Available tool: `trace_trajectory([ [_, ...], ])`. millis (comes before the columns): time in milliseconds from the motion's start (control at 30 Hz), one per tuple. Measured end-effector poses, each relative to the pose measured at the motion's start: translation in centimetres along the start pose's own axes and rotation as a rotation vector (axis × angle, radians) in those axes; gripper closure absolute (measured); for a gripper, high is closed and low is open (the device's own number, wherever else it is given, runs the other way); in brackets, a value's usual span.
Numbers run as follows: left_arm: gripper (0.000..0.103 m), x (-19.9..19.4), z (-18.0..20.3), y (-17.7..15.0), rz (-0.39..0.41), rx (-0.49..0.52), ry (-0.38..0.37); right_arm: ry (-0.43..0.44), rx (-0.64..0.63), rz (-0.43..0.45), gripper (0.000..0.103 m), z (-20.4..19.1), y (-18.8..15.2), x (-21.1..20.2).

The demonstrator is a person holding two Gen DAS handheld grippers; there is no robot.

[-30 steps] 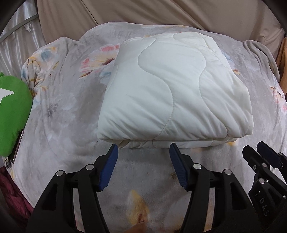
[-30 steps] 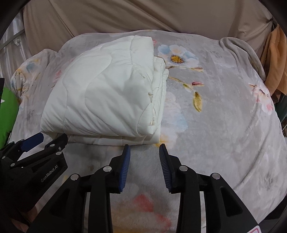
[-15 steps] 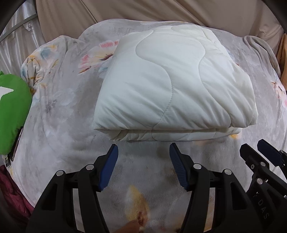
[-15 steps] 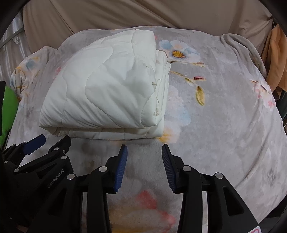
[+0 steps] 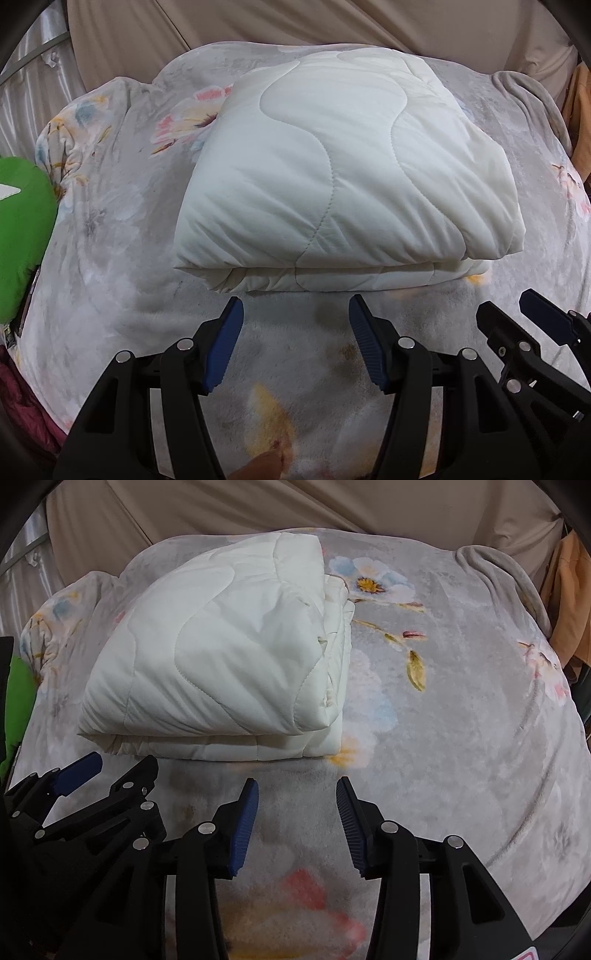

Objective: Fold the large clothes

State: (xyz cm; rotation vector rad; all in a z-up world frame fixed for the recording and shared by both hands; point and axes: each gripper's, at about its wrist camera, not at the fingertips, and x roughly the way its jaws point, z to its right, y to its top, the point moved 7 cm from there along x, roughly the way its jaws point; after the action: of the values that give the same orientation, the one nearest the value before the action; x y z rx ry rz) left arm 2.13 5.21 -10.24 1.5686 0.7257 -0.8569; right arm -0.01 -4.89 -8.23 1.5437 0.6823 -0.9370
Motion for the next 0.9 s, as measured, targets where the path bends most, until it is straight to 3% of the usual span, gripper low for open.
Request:
trace_trajectory([
  [900, 0.046, 1.1, 0.1, 0.2, -0.018, -0.007, 0.01, -0.002, 0.014, -0.021, 0.058, 0.1, 0.1, 1.2],
])
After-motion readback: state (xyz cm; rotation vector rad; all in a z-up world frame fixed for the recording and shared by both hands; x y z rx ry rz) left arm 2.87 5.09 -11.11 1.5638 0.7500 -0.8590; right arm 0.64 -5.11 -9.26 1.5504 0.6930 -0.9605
